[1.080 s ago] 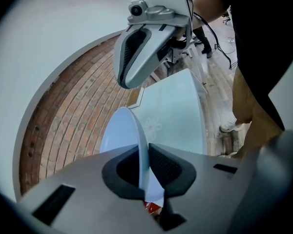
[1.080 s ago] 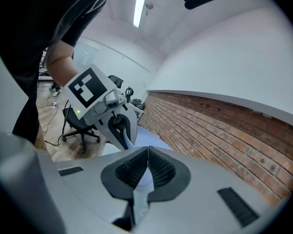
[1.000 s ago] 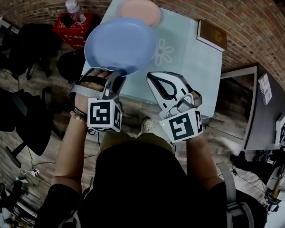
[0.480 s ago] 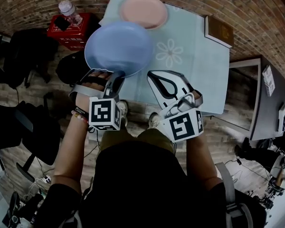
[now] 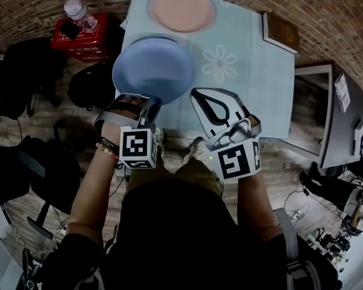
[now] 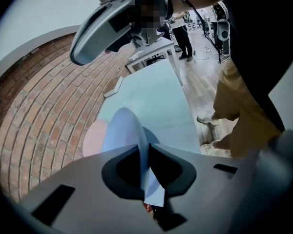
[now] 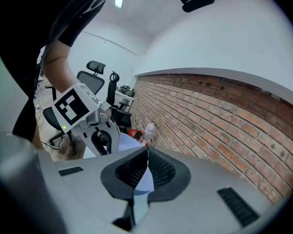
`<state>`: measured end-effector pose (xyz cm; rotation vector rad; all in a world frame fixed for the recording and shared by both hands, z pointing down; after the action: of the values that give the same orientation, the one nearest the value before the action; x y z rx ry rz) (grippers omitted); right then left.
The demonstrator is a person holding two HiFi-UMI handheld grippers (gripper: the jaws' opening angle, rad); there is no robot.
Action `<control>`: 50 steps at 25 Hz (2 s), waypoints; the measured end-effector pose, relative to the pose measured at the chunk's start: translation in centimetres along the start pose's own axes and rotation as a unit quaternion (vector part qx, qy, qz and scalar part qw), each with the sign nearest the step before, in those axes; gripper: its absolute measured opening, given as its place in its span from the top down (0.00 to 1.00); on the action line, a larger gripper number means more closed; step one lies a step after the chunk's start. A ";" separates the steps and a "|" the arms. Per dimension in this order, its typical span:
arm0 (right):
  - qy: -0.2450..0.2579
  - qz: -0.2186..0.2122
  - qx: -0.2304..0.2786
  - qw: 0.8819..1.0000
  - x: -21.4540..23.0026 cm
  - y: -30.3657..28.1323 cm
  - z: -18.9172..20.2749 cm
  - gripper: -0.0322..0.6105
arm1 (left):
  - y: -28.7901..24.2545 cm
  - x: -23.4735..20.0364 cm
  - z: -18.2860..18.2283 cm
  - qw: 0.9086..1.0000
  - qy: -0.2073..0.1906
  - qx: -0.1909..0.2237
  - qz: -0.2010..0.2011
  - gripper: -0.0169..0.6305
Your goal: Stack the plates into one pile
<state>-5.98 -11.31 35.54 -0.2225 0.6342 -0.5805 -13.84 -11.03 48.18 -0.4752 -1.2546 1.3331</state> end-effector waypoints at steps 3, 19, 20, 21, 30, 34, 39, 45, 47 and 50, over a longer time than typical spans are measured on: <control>-0.003 0.005 -0.009 1.000 -0.1 -0.2 0.1 0.89 | -0.7 0.7 0.0 1.000 0.001 0.010 0.017 0.91; 0.013 0.005 -0.031 0.999 -2.1 -0.7 -0.6 0.89 | -2.4 3.6 2.3 0.998 -0.021 0.013 0.054 0.90; 0.014 0.005 -0.032 0.999 -2.1 -0.7 -0.6 0.89 | -2.4 3.8 2.4 0.998 -0.020 0.011 0.054 0.90; 0.015 0.005 -0.032 0.999 -2.2 -0.7 -0.7 0.89 | -2.4 4.0 2.6 0.998 -0.019 0.009 0.055 0.90; 0.018 -0.001 -0.029 0.999 -2.9 -0.7 -0.9 0.89 | -2.1 4.5 3.2 0.999 0.004 0.006 0.052 0.82; 0.019 -0.003 -0.031 0.999 -3.2 -0.7 -0.8 0.89 | -2.0 4.4 3.5 0.999 0.006 0.003 0.047 0.82; 0.020 -0.001 -0.029 0.999 -3.3 -0.6 -1.1 0.89 | -1.9 4.6 3.5 0.999 0.007 0.003 0.044 0.82; 0.022 0.002 -0.028 0.999 -3.6 -0.3 -1.6 0.89 | -1.5 4.7 3.3 0.999 0.008 0.006 0.041 0.82; 0.023 0.003 -0.026 0.999 -3.6 -0.1 -1.7 0.89 | -1.3 4.6 3.2 0.999 0.008 0.008 0.038 0.82; 0.025 0.006 -0.024 0.999 -3.7 0.2 -2.0 0.89 | -0.9 4.6 3.2 0.999 0.007 0.007 0.034 0.82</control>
<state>-9.60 -9.08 35.70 -0.2495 0.6971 -0.5603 -17.21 -8.38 51.88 -0.5201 -1.2267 1.3920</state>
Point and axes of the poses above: the fingertips, and each gripper's own axes: y backward along the fingers, x to its right, z out of its underside, the point moved 3 cm from there along y, backward along the fingers, and after that the axes turned 6 degrees about z, right-handed, at the moved point
